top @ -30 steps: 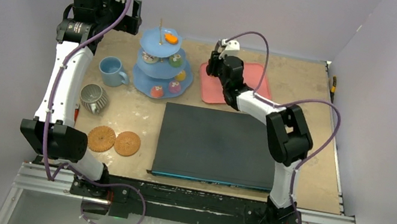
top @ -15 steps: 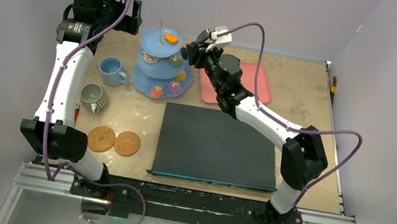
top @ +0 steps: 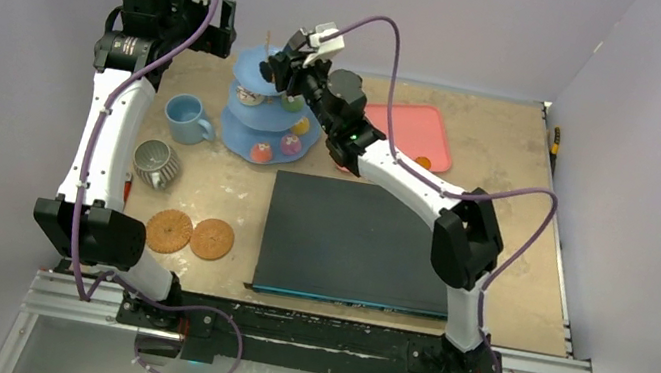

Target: Serve the afternoon tea

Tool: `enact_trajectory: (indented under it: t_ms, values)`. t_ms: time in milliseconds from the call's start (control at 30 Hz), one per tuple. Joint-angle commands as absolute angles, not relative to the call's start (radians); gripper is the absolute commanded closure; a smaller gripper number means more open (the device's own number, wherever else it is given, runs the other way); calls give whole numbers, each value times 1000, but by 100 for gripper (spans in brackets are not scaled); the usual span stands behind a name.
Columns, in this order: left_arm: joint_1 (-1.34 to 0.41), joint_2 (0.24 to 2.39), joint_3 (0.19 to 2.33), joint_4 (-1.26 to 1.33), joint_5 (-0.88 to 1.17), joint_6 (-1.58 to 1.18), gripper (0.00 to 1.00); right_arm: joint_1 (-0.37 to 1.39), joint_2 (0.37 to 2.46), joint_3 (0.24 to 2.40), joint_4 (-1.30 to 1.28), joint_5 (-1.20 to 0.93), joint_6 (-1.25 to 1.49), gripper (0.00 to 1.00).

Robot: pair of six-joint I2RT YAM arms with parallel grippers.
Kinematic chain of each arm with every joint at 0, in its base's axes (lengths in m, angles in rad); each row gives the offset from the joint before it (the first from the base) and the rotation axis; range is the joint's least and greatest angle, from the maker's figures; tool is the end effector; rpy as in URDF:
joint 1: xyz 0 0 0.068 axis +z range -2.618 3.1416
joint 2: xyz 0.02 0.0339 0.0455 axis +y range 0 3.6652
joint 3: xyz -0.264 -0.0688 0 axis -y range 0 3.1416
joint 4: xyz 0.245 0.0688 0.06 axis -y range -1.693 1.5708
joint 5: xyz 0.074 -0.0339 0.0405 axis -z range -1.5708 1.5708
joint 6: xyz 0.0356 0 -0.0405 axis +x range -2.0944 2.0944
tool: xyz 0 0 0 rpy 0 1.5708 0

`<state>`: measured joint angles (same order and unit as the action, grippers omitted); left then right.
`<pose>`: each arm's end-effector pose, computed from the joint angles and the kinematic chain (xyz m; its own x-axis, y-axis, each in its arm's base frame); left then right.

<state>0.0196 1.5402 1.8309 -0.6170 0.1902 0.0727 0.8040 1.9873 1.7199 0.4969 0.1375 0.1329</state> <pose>0.3327 -0.0002 0.4702 -0.3080 0.0653 -0.9491 0.1827 0.9831 0.0084 0.3403 0.3461 0.3729 0.0742 0.2662 -0.9611 -0.6362 0.7548 0.1599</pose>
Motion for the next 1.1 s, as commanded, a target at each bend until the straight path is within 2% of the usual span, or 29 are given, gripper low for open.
enact_trajectory:
  t_ms: [0,367,767,1067]
  values:
    - [25,1506,1839,-591,201,82,1,804,2015,1806,506,127,123,56]
    - [26,1509,1836,-589,202,85,1,804,2071,1846,520,143,105,55]
    - [28,1502,1836,-589,196,87,1,803,2051,1825,517,147,99,41]
    - [30,1497,1842,-594,198,87,1,801,1952,1738,502,156,100,39]
